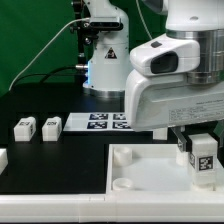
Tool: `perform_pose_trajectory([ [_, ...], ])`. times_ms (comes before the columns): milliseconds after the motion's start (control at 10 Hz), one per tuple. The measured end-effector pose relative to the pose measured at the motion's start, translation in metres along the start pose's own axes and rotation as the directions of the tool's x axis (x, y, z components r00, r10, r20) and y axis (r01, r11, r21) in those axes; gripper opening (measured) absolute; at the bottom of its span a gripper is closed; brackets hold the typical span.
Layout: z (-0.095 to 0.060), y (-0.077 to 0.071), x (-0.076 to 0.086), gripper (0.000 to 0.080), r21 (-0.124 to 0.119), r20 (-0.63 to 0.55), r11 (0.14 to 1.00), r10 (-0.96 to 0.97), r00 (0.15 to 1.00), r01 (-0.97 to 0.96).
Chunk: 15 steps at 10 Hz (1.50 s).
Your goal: Assemble one leg
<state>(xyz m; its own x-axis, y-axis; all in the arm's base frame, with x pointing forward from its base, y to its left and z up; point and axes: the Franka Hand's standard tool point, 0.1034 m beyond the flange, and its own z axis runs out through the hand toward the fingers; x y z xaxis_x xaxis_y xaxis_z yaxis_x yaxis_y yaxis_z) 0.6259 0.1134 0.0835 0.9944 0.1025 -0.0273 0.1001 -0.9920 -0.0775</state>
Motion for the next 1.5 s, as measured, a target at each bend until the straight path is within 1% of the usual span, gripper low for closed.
perform_pose_trajectory([
  [200,0.0,-0.001,0.0,0.0291,0.004,0.001,0.977,0.214,0.977,-0.214],
  [400,0.0,-0.003,0.0,0.0291,0.018,0.001,0.908,0.419,0.908,-0.419],
  [500,0.001,-0.003,0.001,0.0291,0.045,-0.005,0.833,0.552,0.834,-0.551],
  [700,0.002,-0.003,0.001,0.0292,0.085,0.01,0.625,0.778,0.628,-0.776],
  [800,0.002,-0.003,0.002,0.0292,0.096,0.034,0.482,0.873,0.487,-0.871],
  [900,0.002,-0.005,0.002,0.0293,0.098,0.058,0.342,0.936,0.348,-0.935],
  [1000,0.003,-0.008,0.003,0.0293,0.098,0.085,0.175,0.979,0.184,-0.98],
  [1100,0.003,-0.01,0.003,0.0293,0.092,0.101,0.062,0.992,0.072,-0.994],
  [1200,0.003,-0.011,0.004,0.0293,0.089,0.105,0.003,0.994,0.012,-0.996],
  [1300,0.003,-0.011,0.004,0.0293,0.088,0.106,-0.004,0.994,0.005,-0.996],
  [1400,0.003,-0.011,0.004,0.0349,0.091,0.104,0.027,0.994,0.036,-0.996],
  [1500,0.003,-0.011,0.004,0.0533,0.096,0.099,0.075,0.991,0.084,-0.993],
])
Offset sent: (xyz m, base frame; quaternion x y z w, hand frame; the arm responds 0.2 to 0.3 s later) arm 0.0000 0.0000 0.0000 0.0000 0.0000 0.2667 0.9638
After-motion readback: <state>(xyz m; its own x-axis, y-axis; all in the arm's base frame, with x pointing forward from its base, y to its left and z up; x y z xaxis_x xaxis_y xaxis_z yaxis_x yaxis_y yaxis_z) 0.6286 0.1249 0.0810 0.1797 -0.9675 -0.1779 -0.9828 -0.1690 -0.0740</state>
